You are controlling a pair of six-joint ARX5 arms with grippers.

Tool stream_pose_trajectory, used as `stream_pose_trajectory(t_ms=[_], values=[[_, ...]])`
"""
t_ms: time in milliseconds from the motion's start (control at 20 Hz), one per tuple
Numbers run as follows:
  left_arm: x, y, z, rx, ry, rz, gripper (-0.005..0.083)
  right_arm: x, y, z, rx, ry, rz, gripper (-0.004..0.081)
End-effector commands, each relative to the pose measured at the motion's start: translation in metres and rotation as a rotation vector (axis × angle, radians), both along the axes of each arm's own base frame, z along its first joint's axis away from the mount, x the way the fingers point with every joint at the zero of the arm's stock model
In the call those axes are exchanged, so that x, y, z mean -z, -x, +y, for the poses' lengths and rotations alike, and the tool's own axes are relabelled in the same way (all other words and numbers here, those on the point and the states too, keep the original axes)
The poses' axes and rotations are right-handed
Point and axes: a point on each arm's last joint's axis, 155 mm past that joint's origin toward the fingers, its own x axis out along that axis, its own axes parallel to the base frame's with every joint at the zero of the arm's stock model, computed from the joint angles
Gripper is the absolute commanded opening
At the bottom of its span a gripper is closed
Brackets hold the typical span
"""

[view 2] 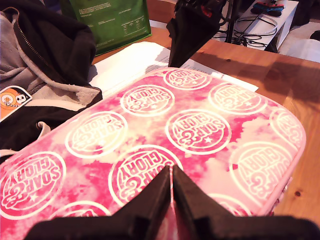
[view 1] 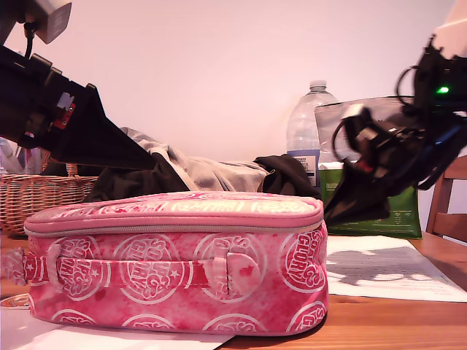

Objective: Open the zipper in the zip bag in front of you

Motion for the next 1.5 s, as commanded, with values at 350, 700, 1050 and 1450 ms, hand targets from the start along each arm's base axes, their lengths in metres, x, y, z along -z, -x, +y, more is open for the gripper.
stream_pose_trajectory(t_ms=[350,700,1050,1450], values=[[0.002,0.001,-0.001,0.001,-0.001,0.007,-0.0019,0.009,0.011,0.002,-0.016,-0.015,0.047,-0.0012],[0.002,0.001,-0.001,0.001,-0.001,0.007,-0.0019,-0.009,0.020,0.003,-0.006,-0.131,0.125,-0.0012],[0.003,0.001,0.000,0.001,-0.002,0.010,-0.0019,0.016,0.023,-0.016,0.012,0.055,0.133,0.0087],[0.007,0.003,0.001,0.001,-0.012,0.027,-0.0019,-0.028,0.025,-0.031,0.000,0.099,-0.005,-0.0013]])
